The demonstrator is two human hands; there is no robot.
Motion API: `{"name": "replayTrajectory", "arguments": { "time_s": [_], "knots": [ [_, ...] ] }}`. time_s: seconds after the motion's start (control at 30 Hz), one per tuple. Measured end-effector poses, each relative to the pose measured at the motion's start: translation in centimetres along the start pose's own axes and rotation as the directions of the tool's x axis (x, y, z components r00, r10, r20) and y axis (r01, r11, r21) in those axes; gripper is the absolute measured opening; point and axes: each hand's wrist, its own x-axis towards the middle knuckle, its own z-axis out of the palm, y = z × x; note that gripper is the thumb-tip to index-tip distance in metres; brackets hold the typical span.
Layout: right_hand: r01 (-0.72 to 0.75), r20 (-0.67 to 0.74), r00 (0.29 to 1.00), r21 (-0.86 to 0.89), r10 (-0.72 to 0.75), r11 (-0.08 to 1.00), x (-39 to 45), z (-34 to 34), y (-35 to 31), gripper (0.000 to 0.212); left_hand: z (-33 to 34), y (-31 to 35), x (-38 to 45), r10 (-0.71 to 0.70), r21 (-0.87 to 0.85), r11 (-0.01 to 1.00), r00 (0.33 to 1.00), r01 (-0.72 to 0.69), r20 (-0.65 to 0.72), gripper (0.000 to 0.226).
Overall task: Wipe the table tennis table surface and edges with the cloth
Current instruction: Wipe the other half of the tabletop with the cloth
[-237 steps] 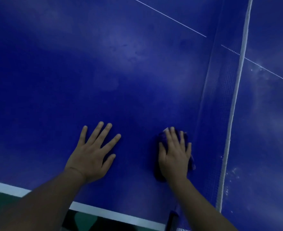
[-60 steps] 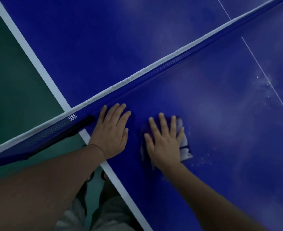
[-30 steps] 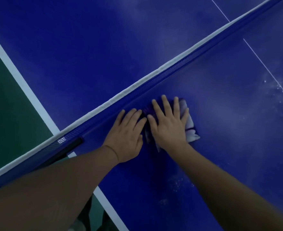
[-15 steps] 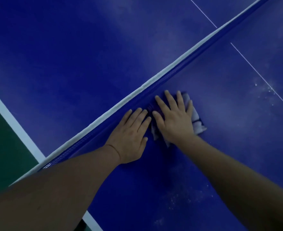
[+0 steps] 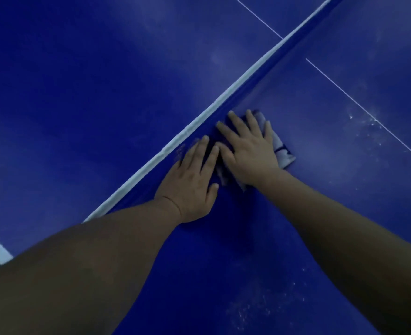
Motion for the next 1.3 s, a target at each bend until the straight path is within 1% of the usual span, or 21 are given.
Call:
{"name": "replayTrajectory", "arguments": {
  "time_s": [0.03, 0.1, 0.17, 0.2, 0.27, 0.33, 0.4, 0.47, 0.53, 0.57, 0.63, 0.7, 0.8, 0.87, 0.93, 1.0, 1.03, 1.07, 1.1, 1.2, 1.3],
  "knots": [
    [-0.07, 0.004, 0.998, 0.018, 0.07, 0.997, 0.7, -0.5, 1.2, 0.057, 0.1, 0.0, 0.0, 0.015, 0.015, 1.0, 1.0, -0.015, 0.017, 0.078],
    [-0.283, 0.006, 0.959, 0.069, 0.283, 0.957, 1.1, -0.9, 3.4, 0.059, 0.0, -0.2, 0.3, 0.025, 0.02, 0.999, 0.999, -0.026, 0.044, 0.078],
    [-0.391, -0.011, 0.919, 0.079, 0.393, 0.917, -0.5, -0.6, 3.7, 0.059, -0.4, -0.1, 0.8, 0.055, 0.018, 0.998, 0.997, -0.056, 0.057, 0.079],
    [-0.379, -0.027, 0.924, 0.068, 0.381, 0.923, -1.6, -0.3, 3.2, 0.06, -0.6, 0.1, 1.3, 0.082, 0.024, 0.996, 0.995, -0.084, 0.054, 0.08],
    [-0.274, -0.036, 0.961, 0.046, 0.276, 0.961, -3.1, 0.1, 2.1, 0.06, -1.0, 0.8, 2.7, 0.139, 0.038, 0.989, 0.99, -0.14, 0.032, 0.082],
    [-0.148, -0.006, 0.989, 0.036, 0.149, 0.988, -2.2, -0.1, 2.8, 0.058, -1.3, 1.9, 4.8, 0.182, 0.035, 0.983, 0.983, -0.182, 0.018, 0.083],
    [-0.108, -0.003, 0.994, 0.015, 0.108, 0.994, 0.2, -0.9, 5.0, 0.057, -1.3, 3.0, 7.1, 0.19, 0.042, 0.981, 0.982, -0.19, 0.012, 0.084],
    [-0.239, -0.015, 0.971, 0.034, 0.24, 0.97, 1.9, -1.8, 7.5, 0.056, -1.2, 4.0, 9.4, 0.157, 0.039, 0.987, 0.988, -0.157, 0.006, 0.084],
    [-0.396, -0.032, 0.916, 0.095, 0.4, 0.913, 1.9, -1.7, 8.9, 0.056, -1.1, 4.7, 11.3, 0.104, -0.002, 0.995, 0.995, -0.104, 0.004, 0.084],
    [-0.421, -0.043, 0.904, 0.1, 0.426, 0.902, 1.2, -1.4, 8.8, 0.057, -0.9, 4.9, 11.9, 0.085, -0.02, 0.996, 0.996, -0.085, 0.006, 0.084],
    [-0.379, -0.068, 0.921, 0.08, 0.384, 0.922, -0.4, -0.8, 8.3, 0.058, -0.6, 5.0, 12.5, 0.085, -0.019, 0.996, 0.996, -0.085, 0.0, 0.082],
    [-0.287, -0.064, 0.955, 0.051, 0.29, 0.956, -0.9, -0.6, 8.1, 0.059, -0.3, 4.9, 12.5, 0.096, -0.021, 0.995, 0.995, -0.097, -0.011, 0.082],
    [-0.132, -0.039, 0.99, 0.027, 0.133, 0.991, 2.1, -1.2, 8.9, 0.057, -0.2, 5.0, 12.5, 0.077, -0.04, 0.996, 0.997, -0.078, -0.028, 0.082],
    [-0.128, -0.035, 0.991, 0.024, 0.129, 0.991, 5.1, -1.9, 9.7, 0.056, -0.4, 4.9, 12.5, 0.071, -0.032, 0.997, 0.997, -0.072, -0.028, 0.082],
    [-0.284, -0.042, 0.957, 0.071, 0.287, 0.956, 7.3, -2.8, 11.2, 0.054, -0.3, 4.8, 12.5, 0.096, 0.013, 0.995, 0.995, -0.096, 0.0, 0.081],
    [-0.485, -0.06, 0.865, 0.151, 0.498, 0.861, 7.4, -2.9, 12.6, 0.054, -0.2, 4.7, 12.5, 0.132, 0.04, 0.99, 0.991, -0.133, 0.033, 0.079],
    [-0.545, -0.062, 0.825, 0.176, 0.561, 0.82, 6.9, -2.8, 12.7, 0.054, -0.2, 4.6, 12.6, 0.145, 0.041, 0.988, 0.989, -0.146, 0.04, 0.078],
    [-0.569, -0.068, 0.806, 0.182, 0.587, 0.802, 6.1, -2.4, 12.3, 0.056, -0.2, 4.6, 12.6, 0.154, 0.039, 0.987, 0.987, -0.156, 0.042, 0.077],
    [-0.558, -0.076, 0.814, 0.175, 0.577, 0.811, 5.3, -2.1, 11.5, 0.057, -0.2, 4.6, 12.6, 0.16, 0.037, 0.986, 0.986, -0.162, 0.043, 0.076],
    [-0.444, -0.061, 0.889, 0.136, 0.454, 0.886, 4.5, -1.4, 8.7, 0.06, -0.3, 4.6, 12.5, 0.153, 0.027, 0.988, 0.988, -0.154, 0.035, 0.079],
    [-0.362, -0.055, 0.927, 0.124, 0.37, 0.924, 7.8, -2.3, 9.6, 0.056, -0.4, 4.7, 12.4, 0.121, 0.036, 0.992, 0.991, -0.123, 0.053, 0.081]
  ]
}}
